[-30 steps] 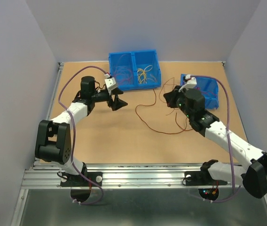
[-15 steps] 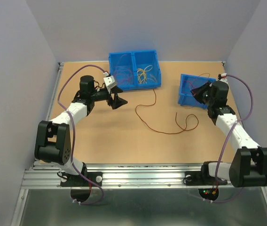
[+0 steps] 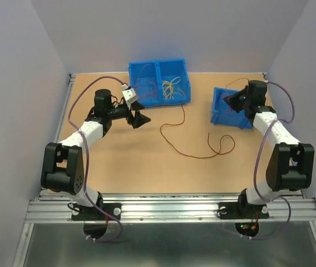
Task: Untangle the cables
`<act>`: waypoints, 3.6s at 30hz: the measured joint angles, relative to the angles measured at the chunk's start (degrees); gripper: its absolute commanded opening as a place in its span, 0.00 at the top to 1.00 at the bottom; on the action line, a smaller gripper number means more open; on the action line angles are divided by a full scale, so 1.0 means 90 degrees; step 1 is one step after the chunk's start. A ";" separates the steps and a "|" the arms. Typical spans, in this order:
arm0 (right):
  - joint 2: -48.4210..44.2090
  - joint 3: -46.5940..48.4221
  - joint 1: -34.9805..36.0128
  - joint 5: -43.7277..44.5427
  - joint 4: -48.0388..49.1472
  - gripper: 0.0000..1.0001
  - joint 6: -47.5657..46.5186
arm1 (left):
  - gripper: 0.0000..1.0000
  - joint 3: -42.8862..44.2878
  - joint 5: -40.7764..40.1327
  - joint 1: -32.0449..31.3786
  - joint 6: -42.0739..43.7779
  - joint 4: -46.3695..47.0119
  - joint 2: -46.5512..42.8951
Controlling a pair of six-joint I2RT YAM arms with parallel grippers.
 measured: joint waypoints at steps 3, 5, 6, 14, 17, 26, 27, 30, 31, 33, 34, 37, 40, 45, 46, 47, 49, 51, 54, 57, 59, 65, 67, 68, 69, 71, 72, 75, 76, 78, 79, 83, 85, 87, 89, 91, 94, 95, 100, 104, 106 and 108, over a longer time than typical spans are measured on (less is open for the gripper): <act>0.0049 0.0153 -0.0029 0.0284 -0.0095 0.99 0.0449 | 0.16 0.0000 -0.0007 0.0000 -0.0015 0.0000 0.0000; 0.0053 0.0180 -0.0036 0.0634 -0.0262 1.00 0.0806 | 0.16 0.0000 -0.0012 0.0000 -0.0024 -0.0002 0.0000; 0.0056 0.0180 -0.0044 0.0850 -0.0401 1.00 0.1054 | 0.16 0.0000 -0.0012 0.0000 -0.0032 -0.0002 0.0000; 0.0078 0.0177 -0.0087 0.2533 -0.1234 0.99 0.2749 | 0.17 0.0000 -0.0012 0.0000 -0.0100 -0.0002 0.0000; 0.0078 0.0180 -0.0126 0.3167 -0.1452 0.99 0.3339 | 0.17 0.0000 -0.0015 0.0000 -0.0100 0.0000 0.0000; 0.0857 0.0770 -0.0148 0.4328 -0.1974 0.99 0.4311 | 0.17 0.0000 -0.0024 0.0000 -0.0100 -0.0002 0.0000; 0.1054 0.0908 -0.0148 0.4454 -0.2047 0.99 0.4345 | 0.17 0.0000 -0.0027 -0.0002 -0.0100 -0.0002 0.0000; 0.1450 0.1154 -0.0148 0.4629 -0.2164 0.99 0.4359 | 0.17 0.0000 -0.0036 -0.0007 -0.0100 -0.0002 0.0000; 0.1562 0.1234 -0.0148 0.4692 -0.2200 0.99 0.4369 | 0.17 0.0000 -0.0046 -0.0012 -0.0100 -0.0002 0.0000; 0.1795 0.1438 -0.0148 0.4787 -0.2310 0.91 0.4369 | 0.17 0.0000 -0.0051 -0.0027 -0.0097 0.0000 0.0000; 0.1870 0.1523 -0.0148 0.4813 -0.2346 0.85 0.4367 | 0.17 0.0000 -0.0058 -0.0032 -0.0097 -0.0005 0.0000; 0.2064 0.1783 -0.0148 0.4835 -0.2385 0.68 0.4347 | 0.17 0.0000 -0.0070 -0.0053 -0.0095 -0.0002 0.0000; 0.2074 0.1851 -0.0148 0.4813 -0.2438 0.49 0.4354 | 0.17 0.0000 -0.0073 -0.0083 -0.0092 -0.0005 0.0000; 0.2074 0.2135 -0.0148 0.4770 -0.2771 0.44 0.4216 | 0.17 0.0000 -0.0087 -0.0090 -0.0073 -0.0005 0.0000; 0.2074 0.2331 -0.0148 0.4765 -0.2992 0.44 0.4199 | 0.17 0.0000 -0.0087 -0.0090 -0.0066 -0.0007 0.0000; 0.2074 0.2431 -0.0148 0.4765 -0.3077 0.44 0.4197 | 0.17 0.0000 -0.0090 -0.0092 -0.0061 -0.0007 0.0000; 0.2072 0.2686 -0.0148 0.4767 -0.3237 0.43 0.4165 | 0.17 0.0000 -0.0090 -0.0100 -0.0046 -0.0012 0.0000; 0.2018 0.2773 -0.0148 0.4770 -0.3315 0.43 0.4150 | 0.17 0.0000 -0.0097 -0.0114 -0.0034 -0.0017 0.0000; 0.1892 0.2773 -0.0148 0.4765 -0.3497 0.43 0.4116 | 0.17 0.0000 -0.0117 -0.0141 -0.0015 -0.0032 0.0000; 0.1702 0.2773 -0.0148 0.4745 -0.3589 0.44 0.3956 | 0.17 0.0000 -0.0134 -0.0153 -0.0005 -0.0049 0.0000; 0.1583 0.2776 -0.0148 0.4690 -0.3628 0.46 0.3742 | 0.17 0.0000 -0.0153 -0.0168 0.0010 -0.0053 0.0000; 0.1297 0.3004 -0.0148 0.4376 -0.3679 0.54 0.2645 | 0.17 0.0000 -0.0214 -0.0204 0.0075 -0.0090 -0.0039; 0.1253 0.3053 -0.0138 0.3861 -0.3444 0.53 0.1819 | 0.17 0.0000 -0.0274 -0.0262 0.0114 -0.0095 -0.0066; 0.1234 0.3053 -0.0126 0.3553 -0.3327 0.52 0.1474 | 0.17 0.0000 -0.0301 -0.0299 0.0131 -0.0092 -0.0073; 0.1224 0.3045 -0.0102 0.3116 -0.3143 0.48 0.0860 | 0.17 0.0000 -0.0347 -0.0342 0.0163 -0.0100 -0.0083; 0.1178 0.2905 -0.0012 0.2314 -0.2688 0.40 -0.0017 | 0.17 0.0000 -0.0413 -0.0432 0.0221 -0.0129 -0.0085; 0.1078 0.2684 0.0075 0.1899 -0.2380 0.36 -0.0386 | 0.17 0.0000 -0.0454 -0.0474 0.0260 -0.0153 -0.0085; 0.0522 0.1642 0.0770 0.0534 -0.1649 0.32 -0.1418 | 0.16 0.0000 -0.0544 -0.0546 0.0347 -0.0209 -0.0090; 0.0408 0.1447 0.1044 0.0357 -0.1552 0.31 -0.1622 | 0.16 0.0000 -0.0568 -0.0551 0.0364 -0.0223 -0.0097; 0.0148 0.0957 0.1809 0.0175 -0.1263 0.28 -0.2030 | 0.16 0.0000 -0.0619 -0.0554 0.0393 -0.0243 -0.0124; 0.0056 0.0775 0.2127 0.0153 -0.1217 0.27 -0.2212 | 0.16 0.0000 -0.0646 -0.0559 0.0403 -0.0245 -0.0134; -0.0362 -0.0022 0.2905 0.0342 -0.1214 0.16 -0.2664 | 0.11 0.0000 -0.0923 -0.0614 0.0452 -0.0282 -0.0146; -0.0743 -0.0474 0.2798 0.0984 -0.1263 0.00 -0.2645 | 0.09 0.0000 -0.1076 -0.0668 0.0481 -0.0321 -0.0146; -0.1197 -0.0884 0.2684 0.1605 -0.1358 0.00 -0.2531 | 0.04 0.0000 -0.1226 -0.0729 0.0512 -0.0367 -0.0146; -0.1634 -0.1158 0.2596 0.2123 -0.1421 0.00 -0.2450 | 0.01 0.0000 -0.1367 -0.0789 0.0544 -0.0389 -0.0143; -0.1940 -0.1268 0.2591 0.2492 -0.1433 0.00 -0.2385 | 0.01 0.0000 -0.1506 -0.0840 0.0580 -0.0398 -0.0143; -0.2096 -0.1292 0.2603 0.3038 -0.1367 0.00 -0.2310 | 0.01 0.0000 -0.1792 -0.0984 0.0658 -0.0430 -0.0143; -0.2062 -0.1292 0.2606 0.3140 -0.1348 0.00 -0.2297 | 0.01 0.0000 -0.1889 -0.1035 0.0682 -0.0435 -0.0141; -0.1644 -0.1428 0.2603 0.3548 -0.1328 0.00 -0.2324 | 0.01 0.0007 -0.2446 -0.1447 0.0860 -0.0520 0.0039; -0.1593 -0.1817 0.2606 0.3723 -0.1348 0.00 -0.2288 | 0.01 0.0117 -0.2822 -0.1676 0.0942 -0.0748 0.0435; -0.1593 -0.2025 0.2606 0.3859 -0.1370 0.00 -0.2164 | 0.01 0.0211 -0.2922 -0.1705 0.0962 -0.0872 0.0607; -0.1583 -0.2127 0.2606 0.3954 -0.1370 0.00 -0.2038 | 0.01 0.0408 -0.3094 -0.1712 0.0974 -0.1010 0.0894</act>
